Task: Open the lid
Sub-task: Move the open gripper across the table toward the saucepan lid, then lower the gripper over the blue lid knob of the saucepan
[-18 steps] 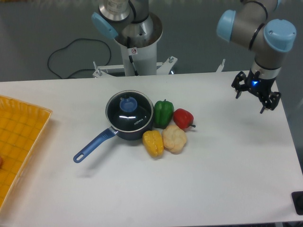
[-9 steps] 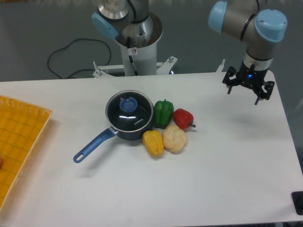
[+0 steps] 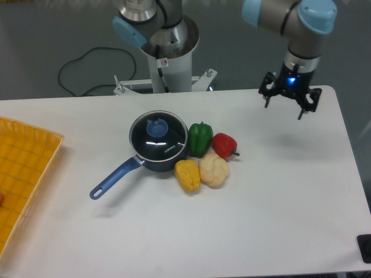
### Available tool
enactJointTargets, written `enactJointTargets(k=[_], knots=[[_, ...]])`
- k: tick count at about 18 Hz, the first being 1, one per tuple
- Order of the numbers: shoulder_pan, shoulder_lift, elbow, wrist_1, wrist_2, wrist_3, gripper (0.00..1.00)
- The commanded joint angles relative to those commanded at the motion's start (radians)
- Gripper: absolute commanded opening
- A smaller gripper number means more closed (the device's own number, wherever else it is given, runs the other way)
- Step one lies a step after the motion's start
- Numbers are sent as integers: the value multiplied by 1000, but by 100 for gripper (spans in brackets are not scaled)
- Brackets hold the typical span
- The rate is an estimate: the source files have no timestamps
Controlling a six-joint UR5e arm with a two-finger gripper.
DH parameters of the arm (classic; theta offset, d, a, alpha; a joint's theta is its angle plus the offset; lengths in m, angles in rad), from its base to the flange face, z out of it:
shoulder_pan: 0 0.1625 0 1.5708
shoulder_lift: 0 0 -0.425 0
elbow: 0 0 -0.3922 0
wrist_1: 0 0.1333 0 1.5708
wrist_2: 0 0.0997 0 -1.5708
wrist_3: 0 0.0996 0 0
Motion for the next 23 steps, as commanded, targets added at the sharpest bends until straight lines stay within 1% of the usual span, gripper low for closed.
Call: enactJointTargets(k=[2, 3, 5, 6, 10, 14, 18, 21, 23], knots=[[-43, 38, -20, -2, 43, -18, 100], [-72, 46, -23, -5, 72, -26, 100], [-136, 55, -23, -43, 110, -64, 100], [-164, 60, -25, -57, 112, -110, 100], [-265, 97, -58, -54, 107, -383, 100], [-327, 124, -75, -60, 109, -553, 100], [-381, 128, -98, -57, 107, -650, 100], [-437, 131, -103, -57, 109, -764, 100], [-462, 135, -117, -55, 109, -801, 100]])
